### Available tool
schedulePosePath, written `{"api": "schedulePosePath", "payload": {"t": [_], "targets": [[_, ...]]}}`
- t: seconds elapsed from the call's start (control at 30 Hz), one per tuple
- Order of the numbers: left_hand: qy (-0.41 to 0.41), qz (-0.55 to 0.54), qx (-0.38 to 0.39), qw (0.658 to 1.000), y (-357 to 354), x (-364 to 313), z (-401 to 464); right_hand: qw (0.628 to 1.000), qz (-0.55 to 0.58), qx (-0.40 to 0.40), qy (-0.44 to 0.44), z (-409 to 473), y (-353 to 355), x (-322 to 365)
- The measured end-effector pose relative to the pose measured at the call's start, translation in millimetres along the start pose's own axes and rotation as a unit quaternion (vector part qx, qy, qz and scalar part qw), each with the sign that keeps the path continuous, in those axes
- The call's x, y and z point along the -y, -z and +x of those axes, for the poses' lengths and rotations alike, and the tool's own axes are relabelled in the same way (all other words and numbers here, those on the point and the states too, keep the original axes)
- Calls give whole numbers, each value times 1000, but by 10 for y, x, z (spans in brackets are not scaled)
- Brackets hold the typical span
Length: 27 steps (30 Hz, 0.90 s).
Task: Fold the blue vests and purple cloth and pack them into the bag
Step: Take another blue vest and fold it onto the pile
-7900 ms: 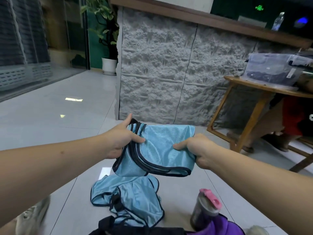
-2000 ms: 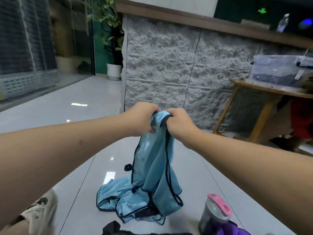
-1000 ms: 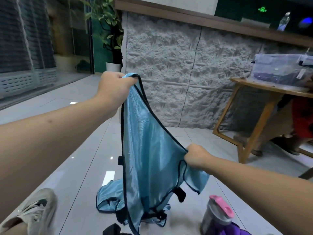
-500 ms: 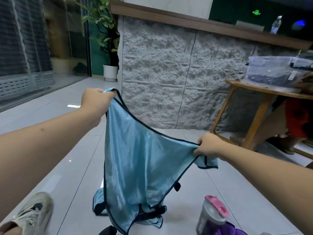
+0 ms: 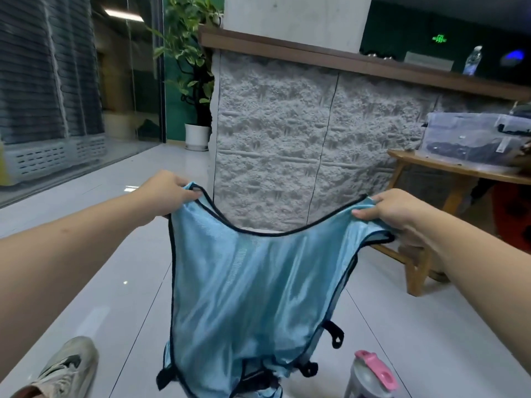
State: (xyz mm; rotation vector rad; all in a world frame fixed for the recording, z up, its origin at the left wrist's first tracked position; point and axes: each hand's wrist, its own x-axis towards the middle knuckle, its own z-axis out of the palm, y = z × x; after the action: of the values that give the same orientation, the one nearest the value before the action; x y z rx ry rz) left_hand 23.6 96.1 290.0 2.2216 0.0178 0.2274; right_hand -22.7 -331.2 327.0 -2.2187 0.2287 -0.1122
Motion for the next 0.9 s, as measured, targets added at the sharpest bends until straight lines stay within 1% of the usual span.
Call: {"api": "schedulePosePath", "payload": {"t": [0.03, 0.1, 0.17, 0.23, 0.3, 0.37, 0.43, 0.57, 0.63, 0.7, 0.77, 0.9], "targets": [[5, -2, 9, 1000, 31, 4, -4, 999, 31, -21, 0, 15, 28, 13], [3, 17, 26, 1000, 72, -36, -33, 998, 51, -30, -4, 95, 68, 26], [4, 86, 50, 995, 116, -66, -47, 998, 63, -18, -11, 155, 68, 34], [13, 154, 85, 984, 162, -109, -87, 992, 116, 4, -44, 193, 61, 31], [34, 175, 127, 976, 206, -151, -104, 985, 157, 10, -70, 69, -16, 128], [52, 167, 159, 972, 224, -216, -127, 988, 135, -6, -80, -91, -98, 221], [62, 131, 188, 971, 210, -284, -165, 990, 111, -22, -86, -150, -174, 249], [82, 32, 217, 972, 126, -369, -201, 991, 102, 17, -88, -135, -295, 240], [69, 41, 205, 976, 81, -415, -202, 993, 90, 12, -81, -126, -327, 250], [37, 112, 168, 979, 24, -464, -206, 994, 88, -3, -71, -115, -349, 249], [6, 197, 132, 971, -27, -500, -227, 993, 95, -3, -72, -120, -370, 250], [-2, 279, 92, 956, -129, -550, -234, 992, 103, 32, -69, -179, -420, 305]]}}
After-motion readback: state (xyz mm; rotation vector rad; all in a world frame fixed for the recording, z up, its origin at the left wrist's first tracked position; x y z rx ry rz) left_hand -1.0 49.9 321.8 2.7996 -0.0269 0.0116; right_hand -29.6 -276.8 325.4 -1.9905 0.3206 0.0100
